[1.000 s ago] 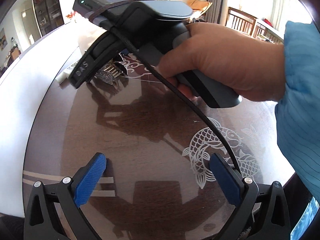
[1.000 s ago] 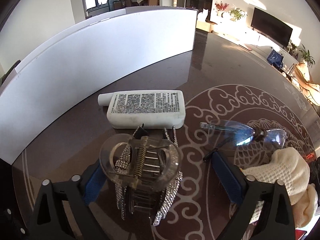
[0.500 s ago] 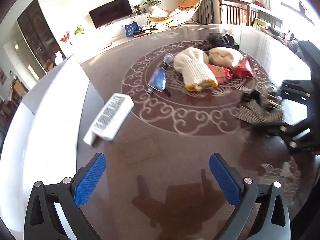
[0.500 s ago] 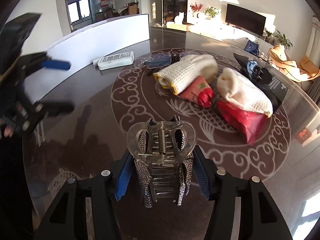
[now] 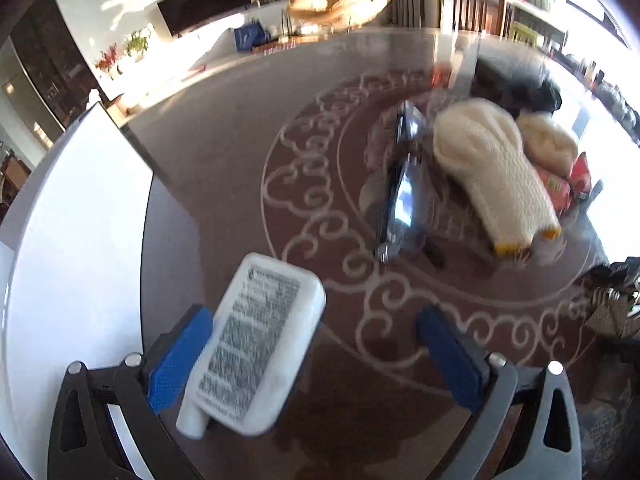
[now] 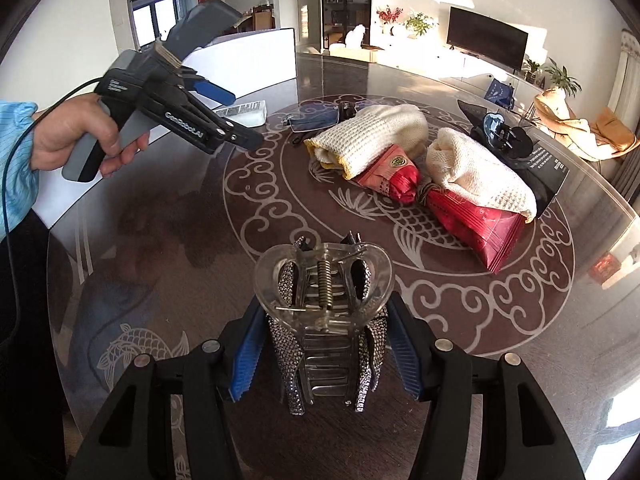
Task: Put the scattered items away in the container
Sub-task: 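Lift the hair clip with the right tool while the left tool grasps the white lotion bottle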
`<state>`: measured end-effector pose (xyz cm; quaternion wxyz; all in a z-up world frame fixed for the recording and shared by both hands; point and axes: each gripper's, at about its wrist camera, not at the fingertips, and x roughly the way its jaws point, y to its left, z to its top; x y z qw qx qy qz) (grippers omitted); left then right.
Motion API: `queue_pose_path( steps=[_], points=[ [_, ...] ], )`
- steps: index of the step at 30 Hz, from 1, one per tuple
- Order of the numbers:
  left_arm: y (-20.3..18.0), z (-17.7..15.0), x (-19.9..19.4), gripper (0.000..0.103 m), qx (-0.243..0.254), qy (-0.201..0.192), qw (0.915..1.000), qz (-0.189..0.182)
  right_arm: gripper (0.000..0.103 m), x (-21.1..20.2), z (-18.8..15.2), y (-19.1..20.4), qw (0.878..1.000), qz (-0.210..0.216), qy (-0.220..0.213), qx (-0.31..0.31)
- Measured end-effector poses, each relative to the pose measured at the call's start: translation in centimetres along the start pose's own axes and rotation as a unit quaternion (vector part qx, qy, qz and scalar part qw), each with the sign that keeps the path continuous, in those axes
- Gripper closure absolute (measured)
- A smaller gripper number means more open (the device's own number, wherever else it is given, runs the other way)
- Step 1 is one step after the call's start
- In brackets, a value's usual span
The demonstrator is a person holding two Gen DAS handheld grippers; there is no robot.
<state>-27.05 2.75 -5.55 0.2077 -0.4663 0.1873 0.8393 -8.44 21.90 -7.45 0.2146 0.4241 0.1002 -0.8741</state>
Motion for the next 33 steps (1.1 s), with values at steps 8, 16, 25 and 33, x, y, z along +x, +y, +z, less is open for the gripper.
queue_pose_path(
  steps=[8,16,25,33],
  points=[
    [0.6,-1.3,-0.3,0.012,-0.051,-0.018,0.9974,-0.048,0.044,0.2,0.1,-0.2,1.000,0.009,-0.002,0.008],
    [-6.9,-5.4,-4.0,0.027,-0.068,-0.004,0.9953,-0.068,0.044,0.3,0.2,0.2,1.000,0.000,0.000,0.002],
    [-6.9,-4.6,-2.0,0.000,-0.147,-0.020,0.9888,0.018,0.026,0.5,0.1,-0.7,0.999,-0.016,0.004,0.029],
    [-5.9,-7.1,-5.3,0.052,-0.187,-0.035,0.9817,-0.016,0.046,-0.5,-0.2,-0.8,0.999,-0.004,-0.017,0.034]
  ],
)
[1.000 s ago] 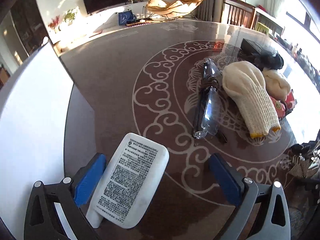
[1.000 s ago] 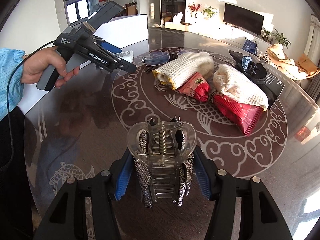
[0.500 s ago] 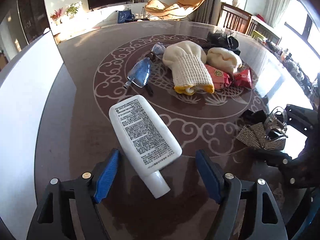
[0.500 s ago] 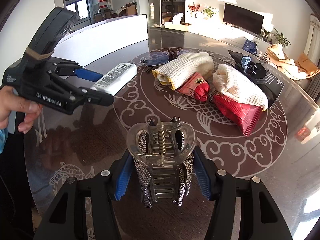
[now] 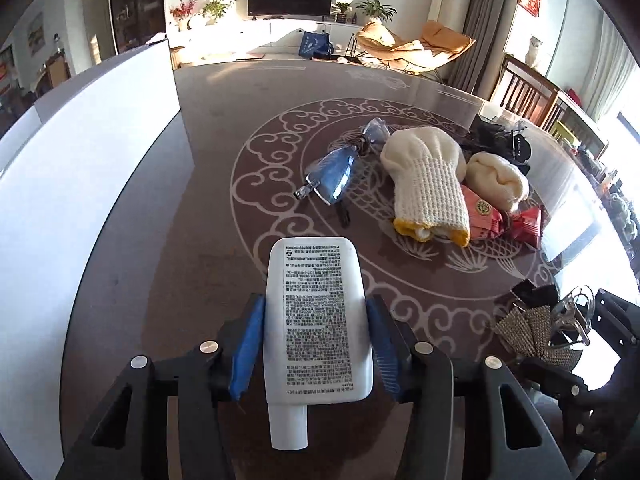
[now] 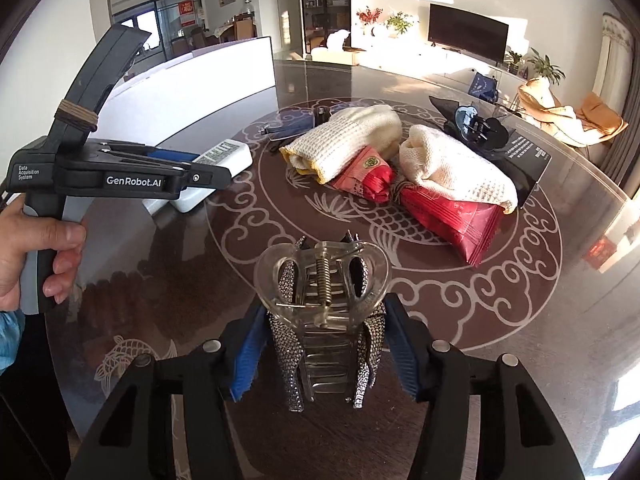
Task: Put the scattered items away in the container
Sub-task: 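Lift the hair clip with the right tool while the left tool grasps the white lotion bottle, then carry the clip and bottle into the white-walled container and open both tools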
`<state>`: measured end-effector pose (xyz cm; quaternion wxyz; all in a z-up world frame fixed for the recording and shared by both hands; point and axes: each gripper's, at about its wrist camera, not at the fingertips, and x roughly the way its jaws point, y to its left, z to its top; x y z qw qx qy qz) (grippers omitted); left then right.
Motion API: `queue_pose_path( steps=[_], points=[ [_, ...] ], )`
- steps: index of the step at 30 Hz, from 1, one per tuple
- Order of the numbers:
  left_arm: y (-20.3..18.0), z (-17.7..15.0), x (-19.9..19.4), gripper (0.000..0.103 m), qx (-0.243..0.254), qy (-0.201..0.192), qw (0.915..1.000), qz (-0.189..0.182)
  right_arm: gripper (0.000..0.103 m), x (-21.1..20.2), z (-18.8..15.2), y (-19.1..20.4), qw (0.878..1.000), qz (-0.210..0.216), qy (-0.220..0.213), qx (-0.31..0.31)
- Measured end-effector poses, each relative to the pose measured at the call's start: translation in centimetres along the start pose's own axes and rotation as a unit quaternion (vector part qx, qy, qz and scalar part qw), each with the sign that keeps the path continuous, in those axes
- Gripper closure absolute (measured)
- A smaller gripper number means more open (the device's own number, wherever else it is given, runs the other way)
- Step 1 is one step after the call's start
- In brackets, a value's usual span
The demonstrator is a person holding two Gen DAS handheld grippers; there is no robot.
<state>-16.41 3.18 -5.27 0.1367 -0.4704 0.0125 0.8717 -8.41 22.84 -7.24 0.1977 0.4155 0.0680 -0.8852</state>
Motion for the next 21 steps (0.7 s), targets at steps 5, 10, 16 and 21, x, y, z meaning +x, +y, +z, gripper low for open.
queue_pose_path(
  steps=[5,10,16,21],
  points=[
    [-0.5,-3.6,-4.3,0.052,-0.010,-0.020,0.9993,-0.029,0.046,-2.0,-2.0,-0.4,0.996,0.054,-0.019,0.064],
    [-0.8,-5.5,-6.2,0.052,-0.015,-0.030,0.9985,-0.043,0.046,-3.2,-3.0,0.6,0.995,0.058,-0.020,0.077],
    [1.9,-5.1,-11.3,0.052,-0.051,-0.072,0.9937,-0.070,0.046,-5.3,0.7,3.8,0.997,0.067,-0.034,0.034],
    [7.8,-3.5,-17.1,0.052,-0.080,-0.122,0.9880,-0.050,0.046,-5.8,6.8,9.5,0.993,0.099,-0.054,-0.029]
  ],
)
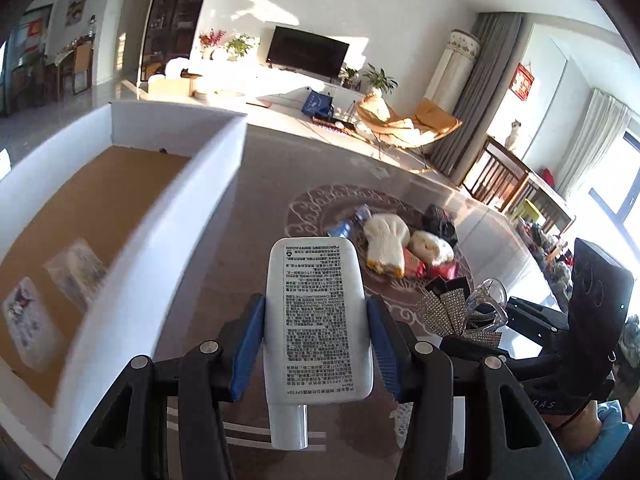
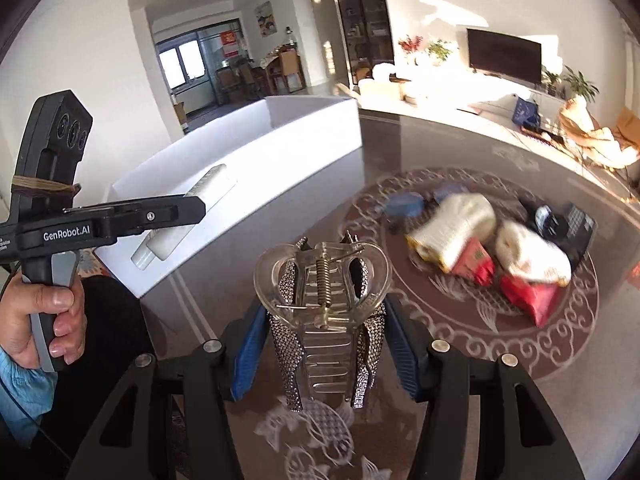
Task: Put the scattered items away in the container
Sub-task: 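Carry the clip and bottle into the white-walled container and open both tools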
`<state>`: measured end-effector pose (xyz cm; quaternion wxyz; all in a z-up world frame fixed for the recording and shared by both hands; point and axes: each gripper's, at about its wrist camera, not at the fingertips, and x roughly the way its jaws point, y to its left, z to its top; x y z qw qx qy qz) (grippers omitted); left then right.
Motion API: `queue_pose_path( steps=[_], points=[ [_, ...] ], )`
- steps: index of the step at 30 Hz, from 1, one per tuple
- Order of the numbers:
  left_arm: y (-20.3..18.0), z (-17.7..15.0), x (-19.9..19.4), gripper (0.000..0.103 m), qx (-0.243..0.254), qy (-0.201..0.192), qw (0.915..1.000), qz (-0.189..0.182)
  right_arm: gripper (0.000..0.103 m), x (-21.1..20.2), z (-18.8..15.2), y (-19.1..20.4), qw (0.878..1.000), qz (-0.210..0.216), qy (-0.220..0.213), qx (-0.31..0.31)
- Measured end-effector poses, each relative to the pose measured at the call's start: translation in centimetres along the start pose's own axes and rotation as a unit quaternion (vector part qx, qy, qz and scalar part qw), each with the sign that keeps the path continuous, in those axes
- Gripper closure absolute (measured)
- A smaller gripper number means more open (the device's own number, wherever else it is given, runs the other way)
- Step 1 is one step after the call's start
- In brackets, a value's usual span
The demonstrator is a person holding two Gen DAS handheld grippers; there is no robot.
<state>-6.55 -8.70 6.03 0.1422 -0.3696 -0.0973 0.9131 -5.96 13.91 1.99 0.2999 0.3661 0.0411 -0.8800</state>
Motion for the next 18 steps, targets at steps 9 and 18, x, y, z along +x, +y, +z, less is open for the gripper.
queue_pose_path(
  steps=[9,18],
  points=[
    [16.3,6.0,-5.3,0.052,-0.071,-0.033,0.9885,0.129,0.046,9.1,13.7,12.8,0.991,0.073,-0.002,-0.111],
    [26.0,8.0,-0.6,0.052,-0.127,0.044,0.9769,0.166,0.046,23.5,20.8,17.6,0.990,0.032,0.061,-0.124]
  ],
)
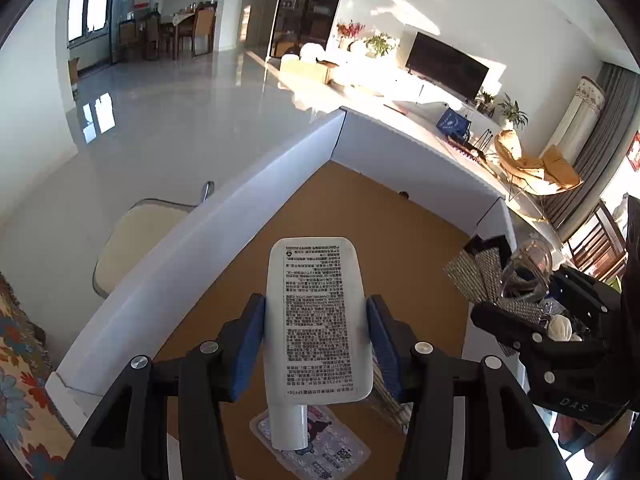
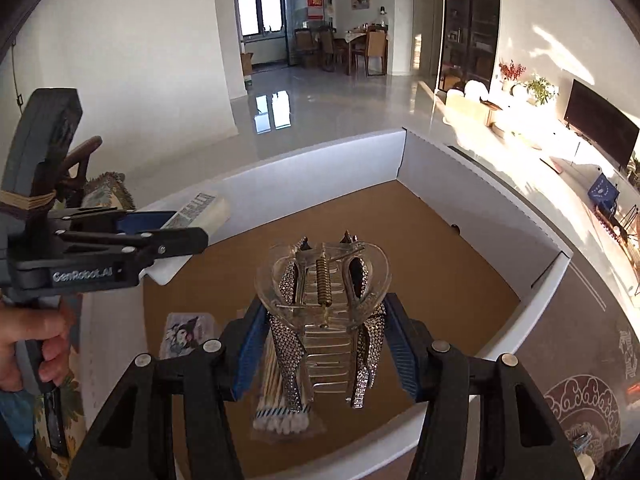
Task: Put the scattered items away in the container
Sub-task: 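Carry the clip and bottle into the white-walled container and open both tools, then withdraw both open tools from the container back over the table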
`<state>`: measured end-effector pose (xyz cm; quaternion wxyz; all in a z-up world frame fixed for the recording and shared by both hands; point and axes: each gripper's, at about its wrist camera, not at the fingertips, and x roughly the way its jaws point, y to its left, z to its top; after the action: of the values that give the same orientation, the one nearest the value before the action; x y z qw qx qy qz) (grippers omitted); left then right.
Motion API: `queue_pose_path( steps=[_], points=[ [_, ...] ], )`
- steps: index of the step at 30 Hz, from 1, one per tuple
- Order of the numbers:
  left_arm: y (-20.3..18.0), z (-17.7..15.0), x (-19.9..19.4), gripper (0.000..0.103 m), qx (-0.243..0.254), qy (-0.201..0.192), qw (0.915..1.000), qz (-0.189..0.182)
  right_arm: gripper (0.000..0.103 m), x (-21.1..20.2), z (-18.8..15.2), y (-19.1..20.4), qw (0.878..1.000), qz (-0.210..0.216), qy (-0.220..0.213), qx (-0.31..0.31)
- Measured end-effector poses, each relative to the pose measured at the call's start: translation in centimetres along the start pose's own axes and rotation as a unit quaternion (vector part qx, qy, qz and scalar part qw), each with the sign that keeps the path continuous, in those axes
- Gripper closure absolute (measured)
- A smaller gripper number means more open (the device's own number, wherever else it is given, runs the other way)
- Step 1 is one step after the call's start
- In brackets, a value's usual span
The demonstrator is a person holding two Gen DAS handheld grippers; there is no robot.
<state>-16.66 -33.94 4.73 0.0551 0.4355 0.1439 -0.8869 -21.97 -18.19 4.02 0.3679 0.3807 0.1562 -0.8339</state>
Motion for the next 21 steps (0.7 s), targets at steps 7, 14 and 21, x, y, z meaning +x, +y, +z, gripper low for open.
queue_pose_path(
  steps=[7,14,21],
  points=[
    [0.3,0.3,3.0,0.038,-0.011,0.037,0.9989,0.028,0.001,2.9,0.9,-2.0,0.998,-0.001,0.022,0.060],
    [-6.4,-2.8,-4.2,0.036,0.034,-0.057,0.9977,-0.011,0.001,-7.0,-5.9,-4.9,0.991,-0.026,-0.094,0.095],
    [-21.3,-13.8,-8.8,0.001,0.111,-0.096,0.9753,-0.165,0.000,-17.4,-24.3,-11.2,0.970,-0.147,-0.088,0.175]
  ],
)
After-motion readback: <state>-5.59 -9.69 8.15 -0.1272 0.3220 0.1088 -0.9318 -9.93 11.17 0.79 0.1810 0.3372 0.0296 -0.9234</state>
